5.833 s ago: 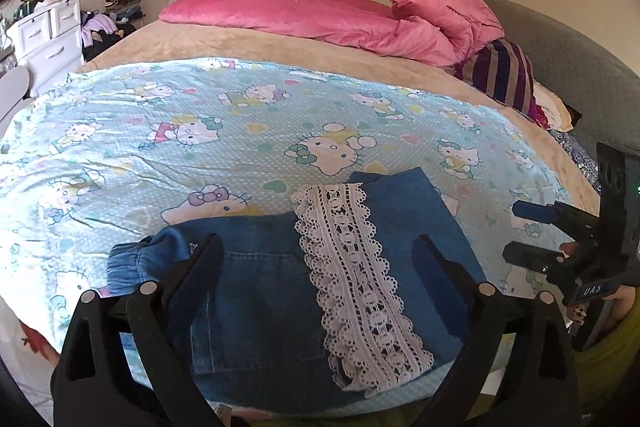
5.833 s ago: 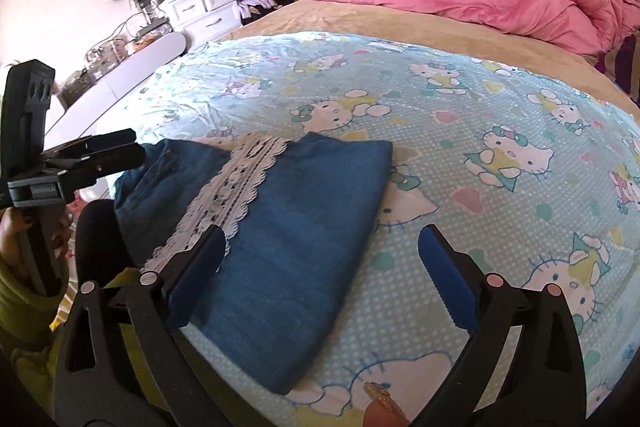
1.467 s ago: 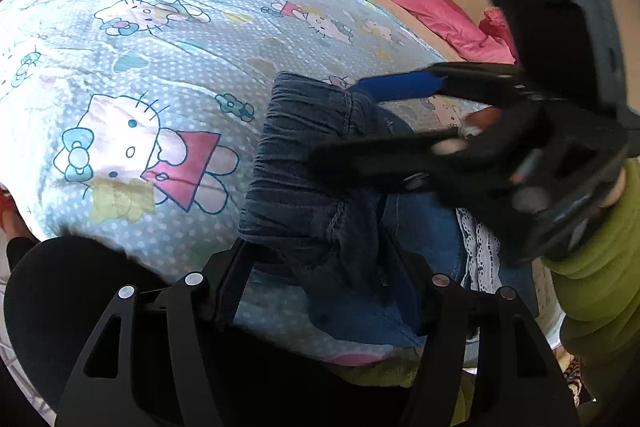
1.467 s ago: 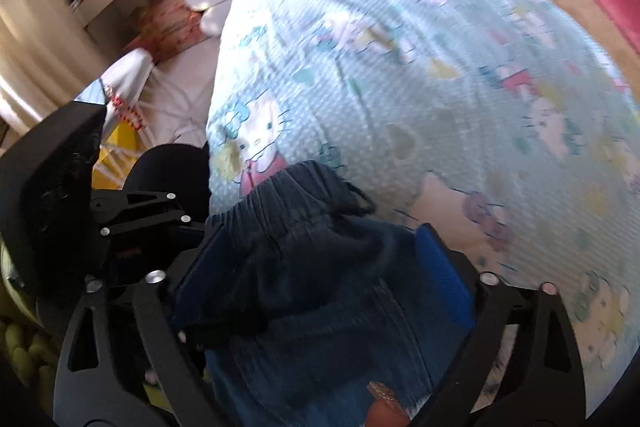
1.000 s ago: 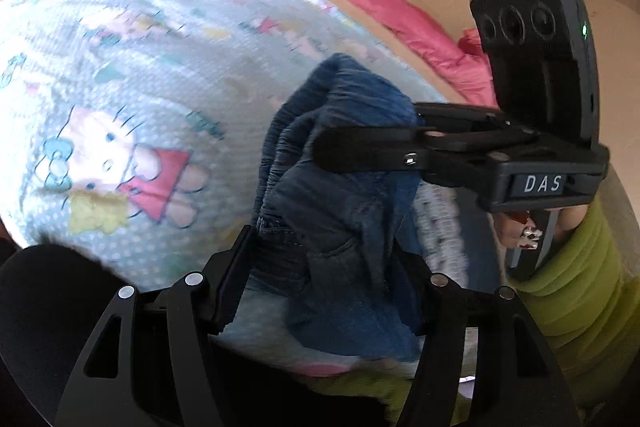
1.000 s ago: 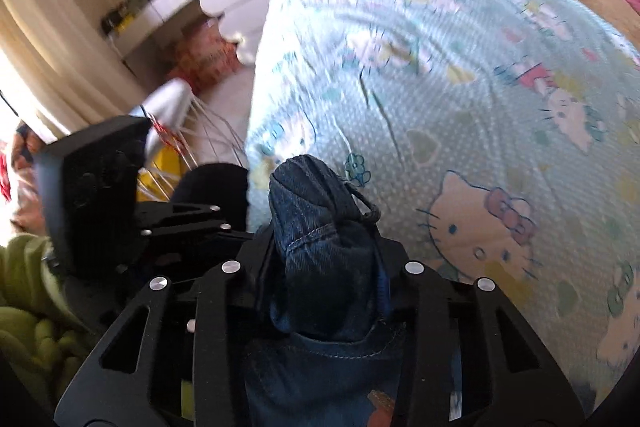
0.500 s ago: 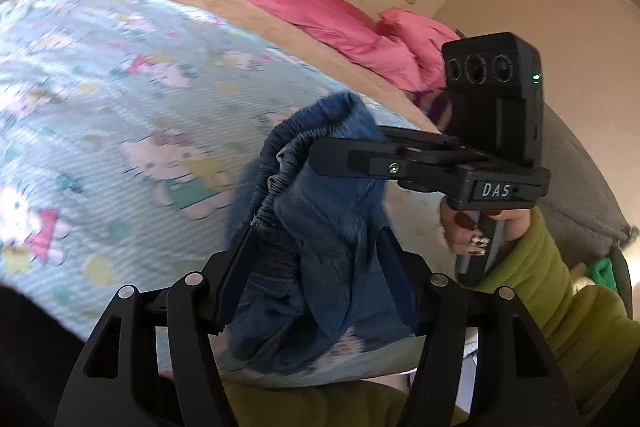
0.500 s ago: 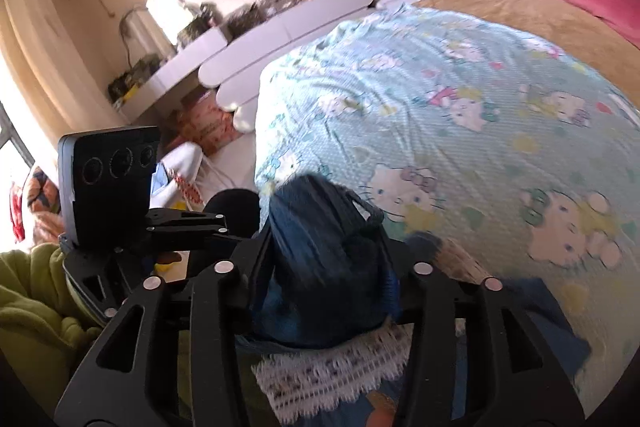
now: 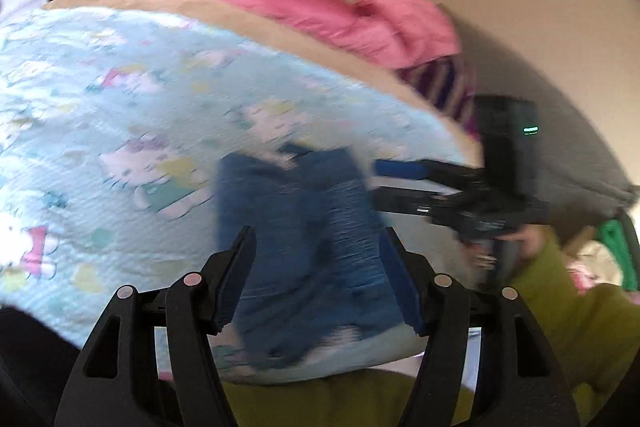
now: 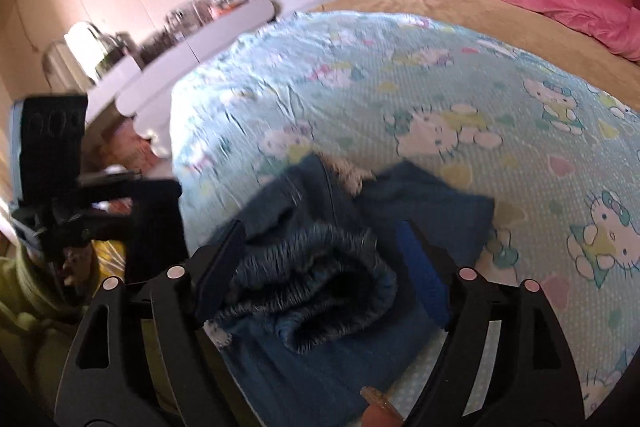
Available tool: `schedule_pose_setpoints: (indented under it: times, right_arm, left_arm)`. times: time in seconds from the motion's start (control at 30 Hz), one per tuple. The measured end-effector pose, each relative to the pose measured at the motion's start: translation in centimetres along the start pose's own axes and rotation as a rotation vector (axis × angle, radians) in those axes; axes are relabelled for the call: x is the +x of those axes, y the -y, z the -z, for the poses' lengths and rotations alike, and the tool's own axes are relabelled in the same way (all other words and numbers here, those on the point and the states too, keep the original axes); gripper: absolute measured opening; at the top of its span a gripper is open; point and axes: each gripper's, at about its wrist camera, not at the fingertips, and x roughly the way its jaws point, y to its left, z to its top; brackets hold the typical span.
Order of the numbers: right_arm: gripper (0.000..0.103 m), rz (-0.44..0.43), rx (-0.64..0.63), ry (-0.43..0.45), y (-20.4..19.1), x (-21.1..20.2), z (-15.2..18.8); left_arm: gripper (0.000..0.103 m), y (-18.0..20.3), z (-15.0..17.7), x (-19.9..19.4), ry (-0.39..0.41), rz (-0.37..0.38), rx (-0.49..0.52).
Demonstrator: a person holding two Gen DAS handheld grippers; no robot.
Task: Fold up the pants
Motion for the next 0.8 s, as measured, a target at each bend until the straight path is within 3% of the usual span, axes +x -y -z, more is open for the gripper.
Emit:
schedule_pose_setpoints:
  times: [0.07, 0.17, 0.27, 0.4, 0.43, 0.5, 0.8]
  right_arm:
    - [0.073, 0.050, -0.008, -0.046, 0.4, 0.9, 0.6]
    - [0.073, 0.163, -0.029, -0.117, 1.2, 1.7, 1.9]
    - [0.078, 0.145, 0.032, -0.114, 2.3, 1.3, 2.8]
    - [0.078, 0.112, 0.020, -0.042, 1.5, -0.4, 3.1]
    - [0.080, 0.104, 0.016, -0.022, 1.3, -0.9, 3.0]
    - [0.085, 0.068, 0.022, 0.043, 0.8, -2.6, 2.9]
    - [0.090, 0.126, -0.028, 0.160, -1.6, -7.1, 3.5]
  left_arm:
    - [0.063, -0.1, 0.9, 1.6, -0.047, 0.016, -0.020]
    - [0.063, 1.3, 2.1, 4.0, -0.119, 0.028, 0.039]
    - [0.063, 1.9, 2.8, 5.2, -0.170, 0.035, 0.081]
    - [0.064, 0.9, 2.3, 4.3, -0.137, 0.028, 0.039]
    - [0.077, 0.9, 2.4, 3.6, -0.125, 0.017, 0.039]
    - [0.087, 0.8, 2.2, 2.8, -0.097, -0.007, 0.045]
    - [0.096, 1.7, 1.9, 0.7, -0.048, -0.071, 0.066]
